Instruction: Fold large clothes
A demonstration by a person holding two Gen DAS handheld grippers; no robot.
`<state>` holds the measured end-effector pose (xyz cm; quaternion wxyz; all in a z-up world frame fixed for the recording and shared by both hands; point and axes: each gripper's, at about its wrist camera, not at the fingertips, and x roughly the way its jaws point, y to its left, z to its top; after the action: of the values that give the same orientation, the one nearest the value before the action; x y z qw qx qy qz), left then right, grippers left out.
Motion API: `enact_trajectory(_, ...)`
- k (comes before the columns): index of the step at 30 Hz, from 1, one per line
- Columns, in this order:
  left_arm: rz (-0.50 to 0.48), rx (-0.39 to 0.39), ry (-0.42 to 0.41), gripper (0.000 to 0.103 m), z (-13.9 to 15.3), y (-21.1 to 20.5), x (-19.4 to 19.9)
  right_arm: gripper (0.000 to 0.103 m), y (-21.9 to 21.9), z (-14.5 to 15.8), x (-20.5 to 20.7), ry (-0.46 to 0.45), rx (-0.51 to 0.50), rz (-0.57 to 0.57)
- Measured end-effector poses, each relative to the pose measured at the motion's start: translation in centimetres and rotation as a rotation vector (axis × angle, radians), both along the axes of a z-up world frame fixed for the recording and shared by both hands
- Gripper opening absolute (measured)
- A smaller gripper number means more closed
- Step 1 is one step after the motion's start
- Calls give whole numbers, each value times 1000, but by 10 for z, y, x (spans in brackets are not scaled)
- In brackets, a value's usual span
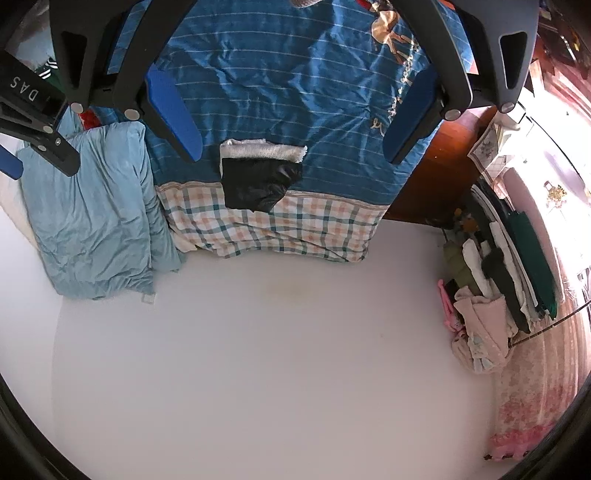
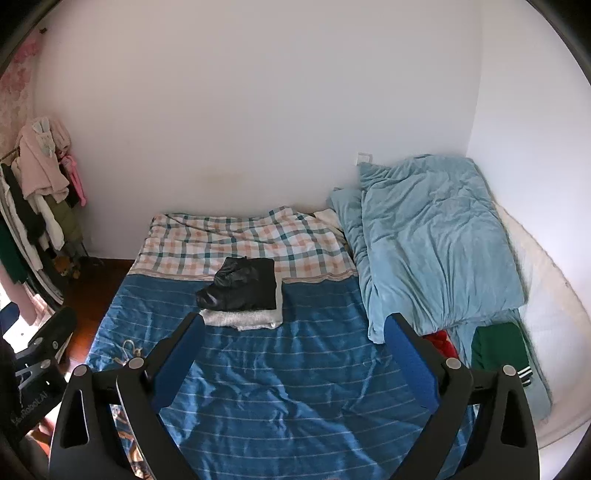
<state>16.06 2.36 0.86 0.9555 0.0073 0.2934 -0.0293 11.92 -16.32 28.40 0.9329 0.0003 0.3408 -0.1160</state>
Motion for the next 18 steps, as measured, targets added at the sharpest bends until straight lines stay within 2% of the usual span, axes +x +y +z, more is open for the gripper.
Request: enact_trajectory(18, 14, 6, -2, 100, 2, -2, -3, 100, 3, 0, -5, -2, 14, 32)
